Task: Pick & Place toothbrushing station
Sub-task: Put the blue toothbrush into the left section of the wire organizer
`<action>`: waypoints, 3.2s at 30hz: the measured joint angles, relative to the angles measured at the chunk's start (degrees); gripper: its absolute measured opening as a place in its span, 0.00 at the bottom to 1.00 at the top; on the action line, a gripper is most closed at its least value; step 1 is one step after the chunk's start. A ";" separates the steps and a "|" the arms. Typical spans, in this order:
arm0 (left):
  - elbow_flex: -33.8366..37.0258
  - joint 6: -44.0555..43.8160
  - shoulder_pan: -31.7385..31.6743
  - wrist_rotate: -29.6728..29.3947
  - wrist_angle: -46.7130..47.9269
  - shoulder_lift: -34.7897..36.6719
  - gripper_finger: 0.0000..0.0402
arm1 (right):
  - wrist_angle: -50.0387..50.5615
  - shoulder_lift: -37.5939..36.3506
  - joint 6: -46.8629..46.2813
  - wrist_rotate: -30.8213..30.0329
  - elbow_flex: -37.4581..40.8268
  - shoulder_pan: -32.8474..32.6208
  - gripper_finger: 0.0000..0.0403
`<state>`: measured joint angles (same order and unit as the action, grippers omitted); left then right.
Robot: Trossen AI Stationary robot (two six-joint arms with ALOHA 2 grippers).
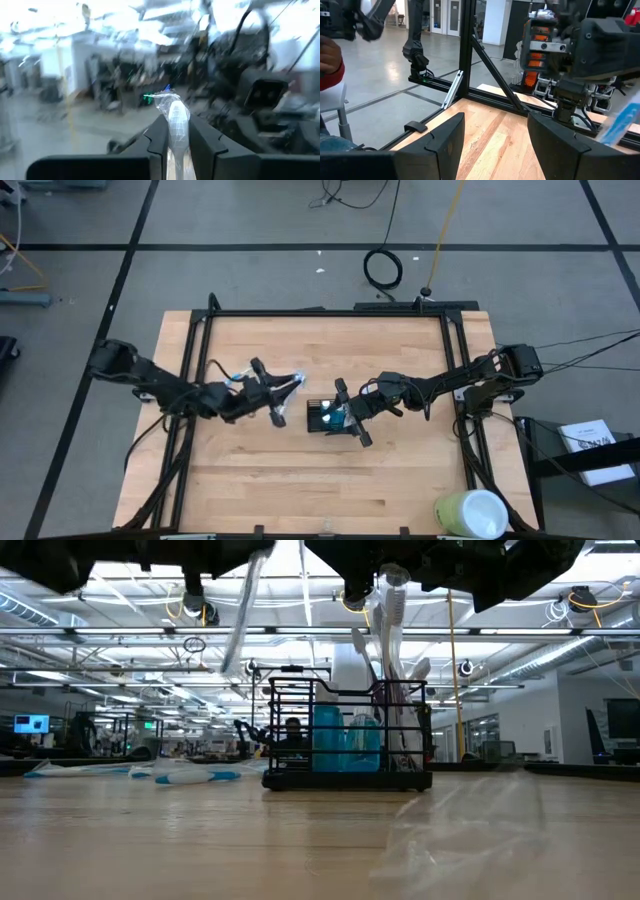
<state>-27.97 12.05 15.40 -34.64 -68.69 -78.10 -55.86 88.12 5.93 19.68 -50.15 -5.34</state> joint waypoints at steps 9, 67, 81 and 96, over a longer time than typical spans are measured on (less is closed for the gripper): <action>0.72 2.14 -5.93 15.92 -20.02 -11.44 0.12 | 0.00 0.00 0.00 0.00 0.00 0.00 0.52; -4.39 -4.25 -9.44 24.60 -19.74 -22.49 0.12 | 0.00 0.00 0.00 0.00 0.00 0.00 0.52; -6.70 -9.62 -9.53 21.69 -20.86 -30.48 0.15 | 0.00 0.00 0.00 0.00 0.00 0.00 0.52; -6.99 -9.77 -9.29 18.02 -20.11 -28.86 0.71 | 0.00 0.00 0.00 0.00 0.00 0.00 0.52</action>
<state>-34.96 2.29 6.11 -16.62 -88.80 -106.96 -55.86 88.12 5.93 19.68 -50.15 -5.34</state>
